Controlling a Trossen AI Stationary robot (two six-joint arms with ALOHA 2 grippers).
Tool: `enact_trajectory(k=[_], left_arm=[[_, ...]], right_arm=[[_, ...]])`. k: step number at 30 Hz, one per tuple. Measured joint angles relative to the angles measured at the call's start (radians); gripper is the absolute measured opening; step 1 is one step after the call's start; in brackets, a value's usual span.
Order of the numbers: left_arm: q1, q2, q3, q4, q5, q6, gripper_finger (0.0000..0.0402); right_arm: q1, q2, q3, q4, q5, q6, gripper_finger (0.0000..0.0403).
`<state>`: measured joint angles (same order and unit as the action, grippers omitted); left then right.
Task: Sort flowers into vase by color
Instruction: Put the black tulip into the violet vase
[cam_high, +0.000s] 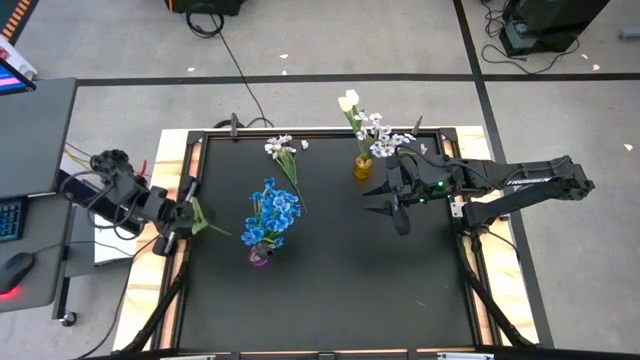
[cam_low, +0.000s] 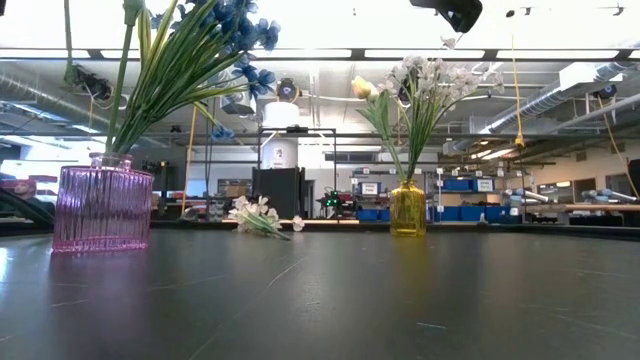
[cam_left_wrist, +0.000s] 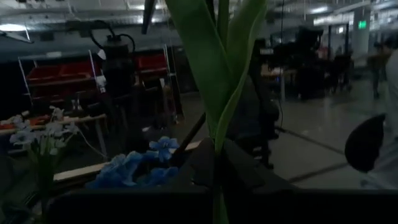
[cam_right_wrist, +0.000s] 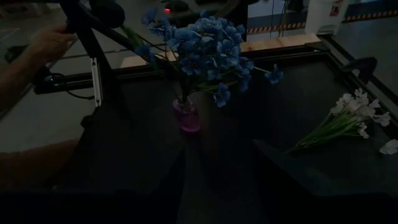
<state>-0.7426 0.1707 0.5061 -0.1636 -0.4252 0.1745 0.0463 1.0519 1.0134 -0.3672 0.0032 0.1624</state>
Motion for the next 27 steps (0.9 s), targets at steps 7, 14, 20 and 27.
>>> enact_trajectory(k=[7, 14, 20, 27], left_arm=[[0.0, -0.075, -0.167, 0.222, 0.0, 0.028, 0.0018], [0.0, -0.075, -0.259, 0.349, -0.009, 0.046, 0.0018], [0.0, -0.074, -0.293, 0.389, -0.019, 0.047, 0.0018], [0.0, -0.074, -0.328, 0.429, -0.019, 0.043, 0.0018]], right_arm=[[0.0, 0.0, 0.0, 0.0, 0.0, 0.0, 0.019], [0.0, 0.0, 0.0, 0.0, 0.0, 0.0, 0.019], [0.0, 0.0, 0.0, 0.0, 0.0, 0.0, 0.019], [0.0, 0.0, 0.0, 0.0, 0.0, 0.0, 0.019]])
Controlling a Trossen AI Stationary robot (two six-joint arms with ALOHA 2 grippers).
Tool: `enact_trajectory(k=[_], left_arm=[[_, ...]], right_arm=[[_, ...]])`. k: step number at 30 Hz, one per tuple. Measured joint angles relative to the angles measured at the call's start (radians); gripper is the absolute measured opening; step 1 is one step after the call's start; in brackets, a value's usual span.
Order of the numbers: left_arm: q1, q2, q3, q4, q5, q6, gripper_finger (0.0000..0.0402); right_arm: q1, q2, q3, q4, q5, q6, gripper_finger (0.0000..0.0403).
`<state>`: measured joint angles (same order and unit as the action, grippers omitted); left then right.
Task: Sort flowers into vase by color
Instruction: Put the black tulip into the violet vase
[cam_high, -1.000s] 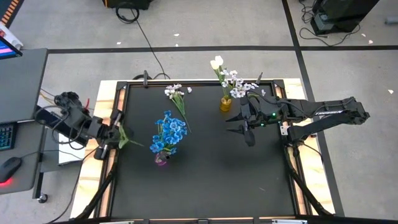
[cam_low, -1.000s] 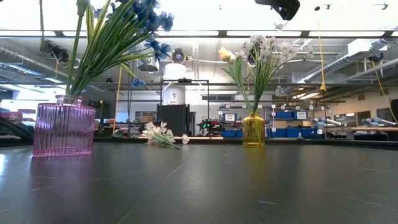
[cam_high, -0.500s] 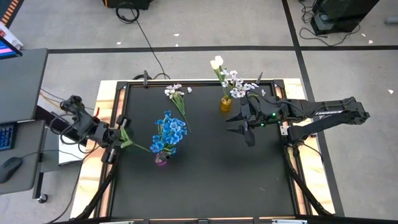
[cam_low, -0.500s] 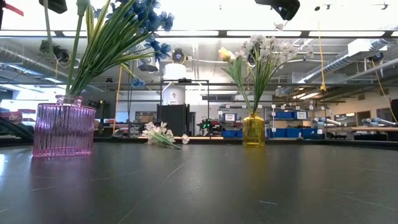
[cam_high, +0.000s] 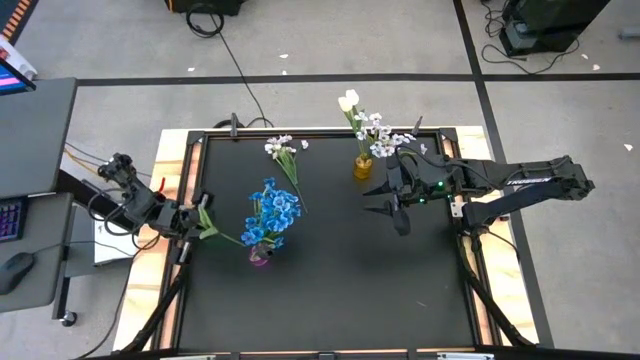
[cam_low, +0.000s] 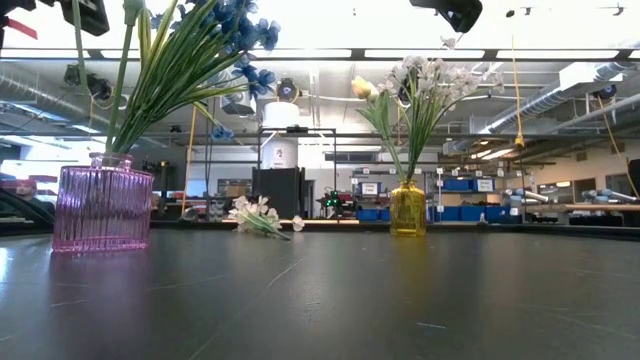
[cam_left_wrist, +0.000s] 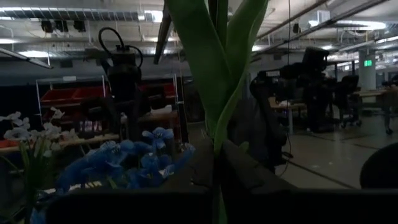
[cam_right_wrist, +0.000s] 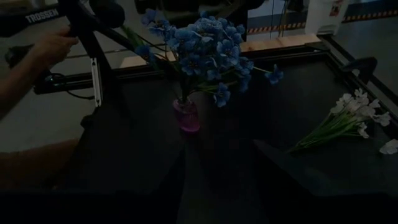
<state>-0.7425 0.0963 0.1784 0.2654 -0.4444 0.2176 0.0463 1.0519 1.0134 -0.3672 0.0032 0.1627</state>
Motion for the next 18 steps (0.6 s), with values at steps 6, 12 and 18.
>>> enact_trajectory(k=[6, 12, 18], left_arm=[[0.0, 0.0, -0.065, 0.092, 0.0, 0.011, 0.0018], [0.0, 0.0, -0.119, 0.187, 0.0, 0.019, 0.0018], [0.0, 0.0, -0.123, 0.196, 0.0, 0.025, 0.0018]], right_arm=[[0.0, 0.0, 0.0, 0.0, 0.0, 0.0, 0.019], [0.0, 0.0, 0.0, 0.0, 0.0, 0.0, 0.019], [0.0, 0.0, 0.0, 0.0, 0.0, 0.0, 0.019]])
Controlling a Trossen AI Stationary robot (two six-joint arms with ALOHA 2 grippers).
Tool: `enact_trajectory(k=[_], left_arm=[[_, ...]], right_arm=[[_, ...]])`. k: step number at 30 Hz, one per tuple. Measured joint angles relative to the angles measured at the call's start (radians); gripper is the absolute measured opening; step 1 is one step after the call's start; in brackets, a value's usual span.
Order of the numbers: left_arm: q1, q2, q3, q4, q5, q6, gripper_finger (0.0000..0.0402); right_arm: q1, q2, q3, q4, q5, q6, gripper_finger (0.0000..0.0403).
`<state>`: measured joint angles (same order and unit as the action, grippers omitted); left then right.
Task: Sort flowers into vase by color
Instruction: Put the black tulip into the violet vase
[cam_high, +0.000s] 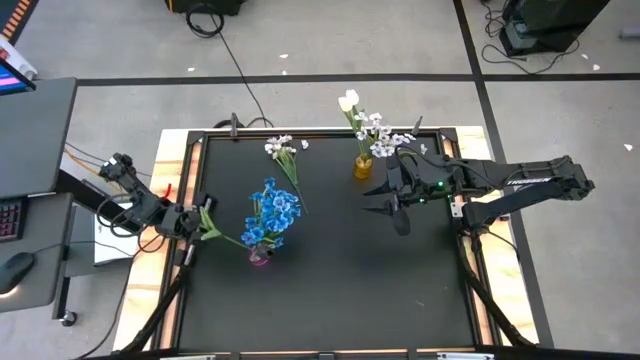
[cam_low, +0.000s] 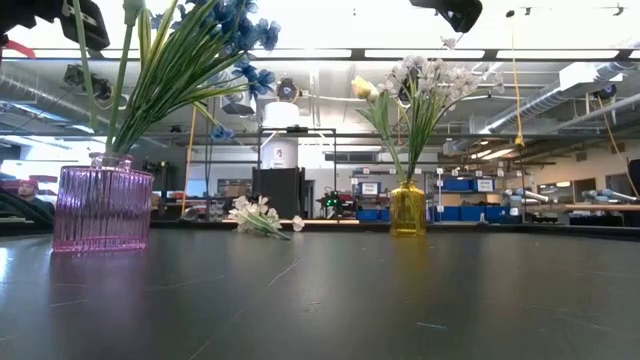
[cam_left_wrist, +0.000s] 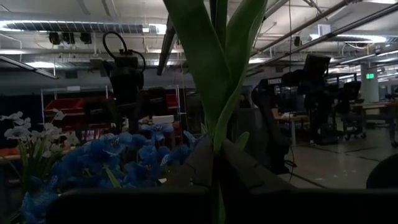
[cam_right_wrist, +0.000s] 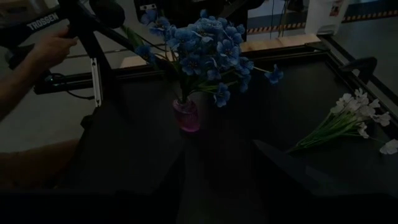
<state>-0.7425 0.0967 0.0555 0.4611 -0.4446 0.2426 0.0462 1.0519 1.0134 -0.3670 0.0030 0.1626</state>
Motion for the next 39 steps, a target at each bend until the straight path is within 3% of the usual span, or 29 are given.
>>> enact_trajectory(k=[8, 17, 39], left_arm=[[0.003, 0.007, 0.0, -0.003, 0.0, 0.009, 0.0018], [0.05, 0.109, 0.0, 0.022, 0.0, -0.037, 0.0018], [0.05, 0.16, 0.0, 0.049, 0.004, -0.06, 0.0018]], right_arm=[[0.0, 0.0, 0.0, 0.0, 0.0, 0.0, 0.019], [0.0, 0.0, 0.0, 0.0, 0.0, 0.0, 0.019], [0.0, 0.0, 0.0, 0.0, 0.0, 0.0, 0.019]])
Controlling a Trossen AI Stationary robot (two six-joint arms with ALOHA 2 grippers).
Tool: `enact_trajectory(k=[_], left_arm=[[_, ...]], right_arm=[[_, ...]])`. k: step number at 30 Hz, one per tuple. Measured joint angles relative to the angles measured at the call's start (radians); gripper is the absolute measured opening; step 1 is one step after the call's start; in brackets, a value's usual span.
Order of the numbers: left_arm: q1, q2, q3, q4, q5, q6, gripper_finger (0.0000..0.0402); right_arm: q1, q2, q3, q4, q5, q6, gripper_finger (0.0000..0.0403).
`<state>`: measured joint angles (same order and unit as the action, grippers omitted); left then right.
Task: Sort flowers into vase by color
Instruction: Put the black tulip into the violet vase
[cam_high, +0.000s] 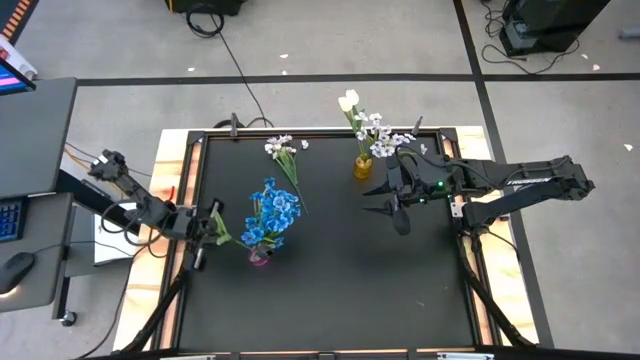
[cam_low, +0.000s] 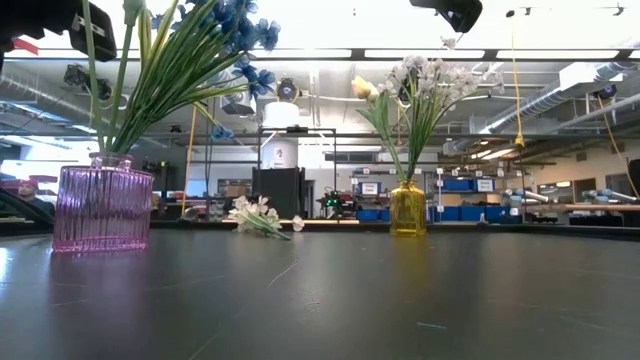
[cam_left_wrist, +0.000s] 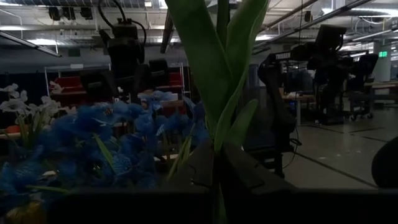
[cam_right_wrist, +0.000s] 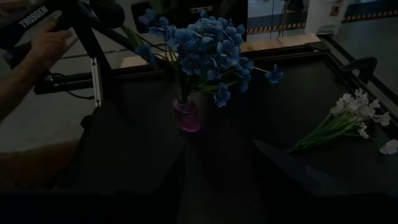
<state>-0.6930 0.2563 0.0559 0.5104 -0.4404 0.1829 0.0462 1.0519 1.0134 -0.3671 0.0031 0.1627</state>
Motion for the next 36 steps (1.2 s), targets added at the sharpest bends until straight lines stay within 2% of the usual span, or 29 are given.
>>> enact_trajectory(k=[14, 22, 36], left_arm=[[0.0, 0.084, 0.0, 0.021, -0.01, -0.007, 0.0018], [0.0, 0.088, 0.0, 0.02, -0.037, -0.007, 0.0022], [-0.001, 0.105, 0.0, 0.062, -0.038, -0.022, 0.0109]], right_arm=[[0.0, 0.0, 0.0, 0.0, 0.0, 0.0, 0.019], [0.0, 0.0, 0.0, 0.0, 0.0, 0.0, 0.019], [0.0, 0.0, 0.0, 0.0, 0.0, 0.0, 0.019]])
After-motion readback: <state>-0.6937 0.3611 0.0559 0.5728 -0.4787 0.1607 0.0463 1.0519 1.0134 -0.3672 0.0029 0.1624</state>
